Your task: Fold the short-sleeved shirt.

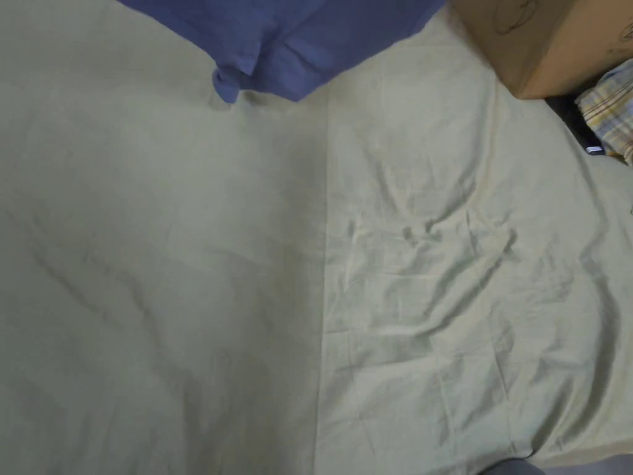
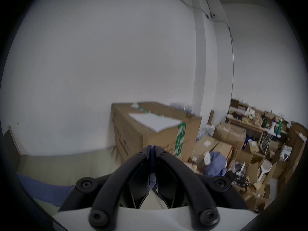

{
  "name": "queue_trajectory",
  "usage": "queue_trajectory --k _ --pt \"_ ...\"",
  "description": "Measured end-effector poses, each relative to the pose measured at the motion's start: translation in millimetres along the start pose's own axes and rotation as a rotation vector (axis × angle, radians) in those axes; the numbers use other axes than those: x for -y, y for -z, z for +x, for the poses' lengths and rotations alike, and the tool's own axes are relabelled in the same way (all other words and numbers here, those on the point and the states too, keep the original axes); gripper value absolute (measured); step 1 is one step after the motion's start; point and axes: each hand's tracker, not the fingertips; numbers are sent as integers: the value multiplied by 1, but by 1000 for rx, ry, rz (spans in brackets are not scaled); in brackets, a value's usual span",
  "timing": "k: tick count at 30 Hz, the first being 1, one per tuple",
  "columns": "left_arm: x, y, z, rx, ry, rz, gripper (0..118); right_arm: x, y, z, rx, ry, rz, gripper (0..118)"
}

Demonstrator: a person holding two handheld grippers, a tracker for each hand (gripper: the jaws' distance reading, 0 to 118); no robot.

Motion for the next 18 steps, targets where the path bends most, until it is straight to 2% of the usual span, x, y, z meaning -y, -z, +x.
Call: queue_trajectory --k 5,8,14,16,18 --pt "97 17 -13 17 9 -184 0 93 22 21 -50 -32 -157 4" --pt "158 8 -37 51 -8 -283 0 153 24 53 -80 5 -250 4" --pt "273 -38 -97 83 16 -428 0 280 -15 121 -132 -29 -427 4" --pt "303 -62 -112 83 2 -461 0 325 -43 139 -161 -15 -498 4" --pt "328 -78 -126 92 1 -482 0 361 -59 155 -151 -12 -553 4"
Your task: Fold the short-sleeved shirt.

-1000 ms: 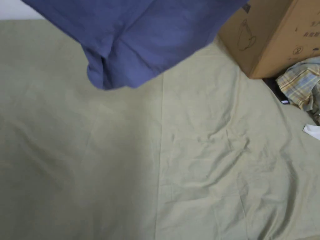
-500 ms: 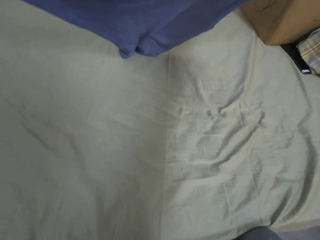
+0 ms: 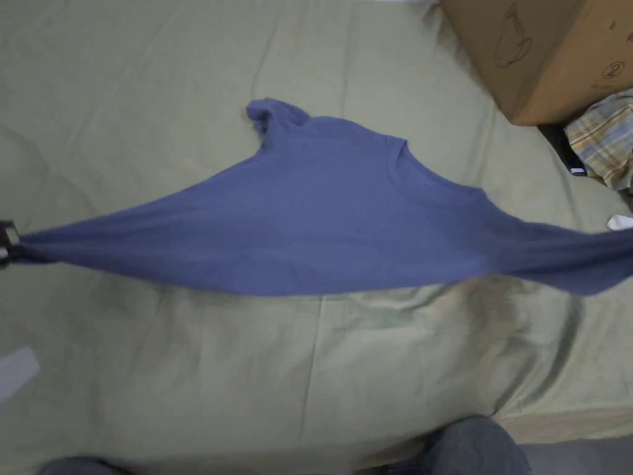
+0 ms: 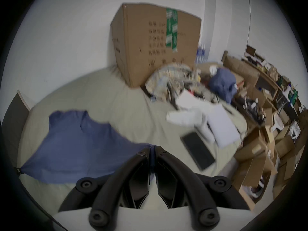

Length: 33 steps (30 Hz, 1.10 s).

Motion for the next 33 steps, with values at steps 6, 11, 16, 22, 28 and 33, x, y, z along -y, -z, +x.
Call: queue_trajectory --k 6,11,16,22,28,33 --pt "56 -13 -20 -35 59 -50 0 98 -5 40 -16 94 -91 4" --pt "67 -25 -48 -75 -11 -55 0 128 -19 61 3 71 -101 4" --pt "65 -40 -54 -130 -48 -18 44 128 -35 63 -53 61 -79 18" --pt "44 -86 -45 -48 -34 219 118 94 -80 40 -71 -93 96 106" --pt "38 -164 20 25 127 579 118 61 -153 -26 -117 -230 466 106" --pt "64 -206 69 104 254 737 118 75 -187 -81 -266 -208 637 113"
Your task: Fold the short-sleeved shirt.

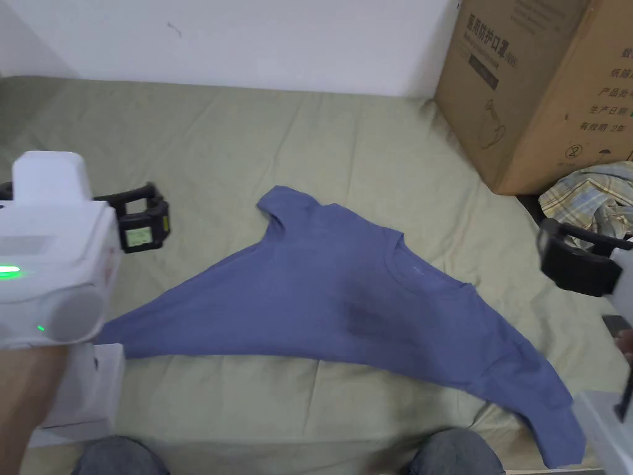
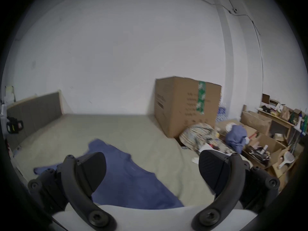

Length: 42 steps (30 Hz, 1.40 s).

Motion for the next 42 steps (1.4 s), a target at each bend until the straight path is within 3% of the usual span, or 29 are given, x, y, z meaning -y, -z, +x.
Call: queue_trajectory --k 2,4,5,7,9,10,11,12,13,29,31,32,33,36,37,42 --pt "2 -12 14 41 4 34 115 2 -4 -20 -35 31 30 113" --pt "4 -21 22 72 -14 42 101 7 -8 -36 -58 46 38 112" --pt "8 -25 24 83 -24 38 86 9 -9 -43 -70 46 41 109" --pt "12 -30 28 94 -33 41 39 12 -13 -56 -81 42 43 87" --pt "18 -32 31 91 -26 33 32 16 -16 -64 -113 47 50 81" --pt "19 -33 31 93 -23 29 20 17 -17 -66 -119 52 49 69" --pt "22 -33 30 97 -25 21 9 18 -18 -69 -125 59 47 48" --pt "24 -34 29 106 -33 12 0 21 -15 -67 -127 63 49 19" --pt "28 -30 27 115 -34 7 0 22 -15 -68 -124 69 53 3" --pt "36 -14 11 115 -73 -37 0 25 -6 -78 -140 46 30 0" --pt "38 -3 -2 91 -91 -73 16 26 -3 -78 -136 38 23 0" --pt "39 4 -11 76 -112 -113 29 26 -3 -79 -136 37 20 0" --pt "35 7 -20 75 -133 -155 54 27 -1 -78 -136 36 15 0" --pt "42 30 -53 18 -173 -272 110 30 7 -75 -131 33 1 0" --pt "43 37 -63 -8 -180 -315 118 31 9 -74 -129 32 -3 0" --pt "77 77 -117 -86 -284 -572 118 35 24 -77 -120 19 -33 0"
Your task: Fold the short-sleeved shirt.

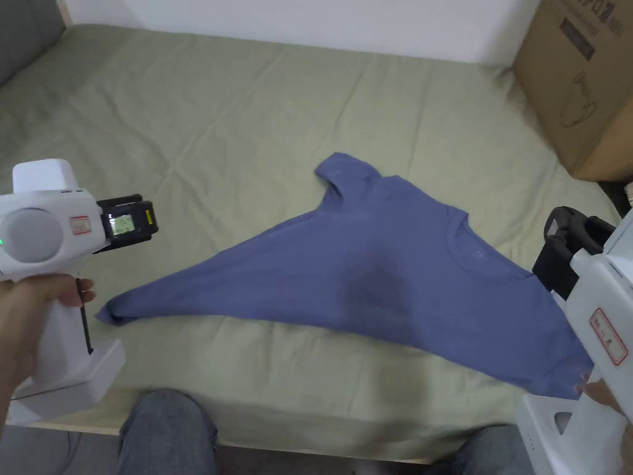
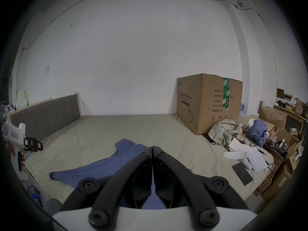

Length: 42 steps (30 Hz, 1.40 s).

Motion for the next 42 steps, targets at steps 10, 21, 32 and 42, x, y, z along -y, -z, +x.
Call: queue_trajectory --k 10,21,32,42 --pt "42 84 -27 -76 24 -377 109 7 27 -20 3 -54 -79 0" --pt "46 101 -15 6 58 -402 0 11 48 -34 -14 -107 -134 0" --pt "36 40 -11 31 -20 -132 0 -55 164 -37 -149 -126 -288 31" --pt "29 38 -10 46 -91 -102 0 -54 372 -67 -174 -276 -676 110"
